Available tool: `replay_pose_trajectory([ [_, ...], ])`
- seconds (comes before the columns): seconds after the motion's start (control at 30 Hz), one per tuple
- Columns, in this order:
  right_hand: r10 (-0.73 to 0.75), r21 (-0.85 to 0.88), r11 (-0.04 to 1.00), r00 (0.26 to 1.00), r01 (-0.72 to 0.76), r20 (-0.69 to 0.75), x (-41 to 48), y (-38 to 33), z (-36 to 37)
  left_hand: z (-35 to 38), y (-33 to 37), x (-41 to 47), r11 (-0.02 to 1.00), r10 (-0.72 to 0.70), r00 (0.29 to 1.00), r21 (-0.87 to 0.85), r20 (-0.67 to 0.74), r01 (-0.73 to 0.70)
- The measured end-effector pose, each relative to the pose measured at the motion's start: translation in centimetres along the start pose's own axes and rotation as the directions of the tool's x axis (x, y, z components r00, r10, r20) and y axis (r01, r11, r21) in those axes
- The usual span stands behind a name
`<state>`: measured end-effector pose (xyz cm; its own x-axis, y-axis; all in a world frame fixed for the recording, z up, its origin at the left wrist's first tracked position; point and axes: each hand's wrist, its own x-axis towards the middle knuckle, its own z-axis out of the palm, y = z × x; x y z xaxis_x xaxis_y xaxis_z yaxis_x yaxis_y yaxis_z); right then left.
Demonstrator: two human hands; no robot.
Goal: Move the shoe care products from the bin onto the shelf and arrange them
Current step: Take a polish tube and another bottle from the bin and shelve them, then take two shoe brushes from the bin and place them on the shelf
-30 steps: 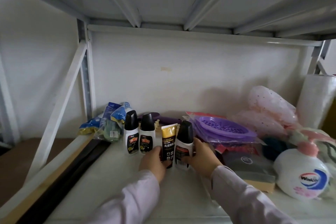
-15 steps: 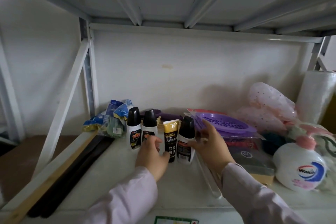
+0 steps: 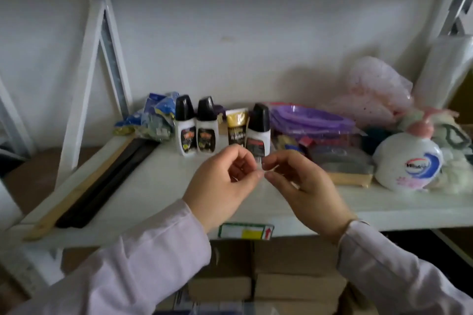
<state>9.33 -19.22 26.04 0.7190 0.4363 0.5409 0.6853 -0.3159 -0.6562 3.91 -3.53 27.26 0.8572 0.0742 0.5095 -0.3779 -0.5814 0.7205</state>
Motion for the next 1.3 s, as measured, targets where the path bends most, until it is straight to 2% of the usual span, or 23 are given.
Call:
replay_pose_trajectory([
  [0.13, -0.020, 0.017, 1.000, 0.991, 0.017, 0.129, -4.0, 1.7, 1.7, 1.8, -1.4, -4.2, 0.997, -0.068, 0.983, 0.040, 0.173, 0.062],
  [0.3, 0.156, 0.044, 0.983, 0.944, -0.177, 0.292, -9.0, 5.9, 5.0, 5.1, -5.7, -9.3, 0.976, -0.206, 0.927, 0.131, 0.313, 0.173],
  [0.43, 0.307, -0.106, 0.950, 0.832, -0.292, 0.461, -12.7, 9.8, 8.4, 8.4, -10.8, -12.7, 0.913, -0.404, 0.787, 0.254, 0.465, 0.319],
  [0.5, 0.384, -0.191, 0.923, 0.761, -0.335, 0.522, -14.2, 11.3, 9.8, 9.8, -13.0, -13.8, 0.883, -0.463, 0.737, 0.325, 0.492, 0.338],
  [0.63, 0.476, -0.256, 0.878, 0.679, -0.404, 0.559, -16.2, 14.0, 12.3, 12.2, -16.1, -15.7, 0.825, -0.552, 0.652, 0.455, 0.520, 0.335],
  [0.7, 0.526, -0.276, 0.846, 0.628, -0.456, 0.573, -17.2, 15.5, 13.7, 13.4, -18.1, -16.7, 0.786, -0.607, 0.578, 0.518, 0.546, 0.336],
  [0.77, 0.562, -0.303, 0.821, 0.588, -0.484, 0.582, -18.1, 17.0, 15.3, 14.7, -20.3, -17.8, 0.743, -0.655, 0.477, 0.613, 0.586, 0.267],
  [0.83, 0.600, -0.369, 0.793, 0.517, -0.486, 0.610, -18.9, 18.1, 16.9, 15.8, -22.0, -18.9, 0.683, -0.706, 0.366, 0.719, 0.606, 0.128],
  [0.87, 0.619, -0.411, 0.778, 0.468, -0.476, 0.631, -19.3, 18.7, 17.7, 16.3, -23.0, -19.4, 0.671, -0.714, 0.310, 0.740, 0.628, 0.046],
  [0.97, 0.655, -0.537, 0.751, 0.331, -0.384, 0.679, -20.6, 20.3, 19.7, 17.8, -25.1, -20.8, 0.684, -0.715, 0.065, 0.715, 0.696, -0.142],
  [1.0, 0.662, -0.564, 0.744, 0.289, -0.357, 0.691, -20.9, 20.7, 20.1, 18.1, -25.7, -21.2, 0.681, -0.720, 0.012, 0.710, 0.694, -0.180],
  [1.07, 0.665, -0.606, 0.744, 0.222, -0.283, 0.713, -21.4, 21.2, 20.8, 18.5, -26.8, -21.8, 0.676, -0.726, -0.044, 0.700, 0.686, -0.230],
  [1.1, 0.663, -0.623, 0.748, 0.200, -0.230, 0.721, -21.5, 21.3, 21.0, 18.7, -27.4, -22.0, 0.680, -0.721, -0.045, 0.693, 0.692, -0.241],
  [1.3, 0.637, -0.644, 0.765, 0.127, 0.014, 0.760, -21.5, 21.7, 21.9, 19.3, -29.6, -22.7, 0.676, -0.724, -0.109, 0.670, 0.681, -0.307],
])
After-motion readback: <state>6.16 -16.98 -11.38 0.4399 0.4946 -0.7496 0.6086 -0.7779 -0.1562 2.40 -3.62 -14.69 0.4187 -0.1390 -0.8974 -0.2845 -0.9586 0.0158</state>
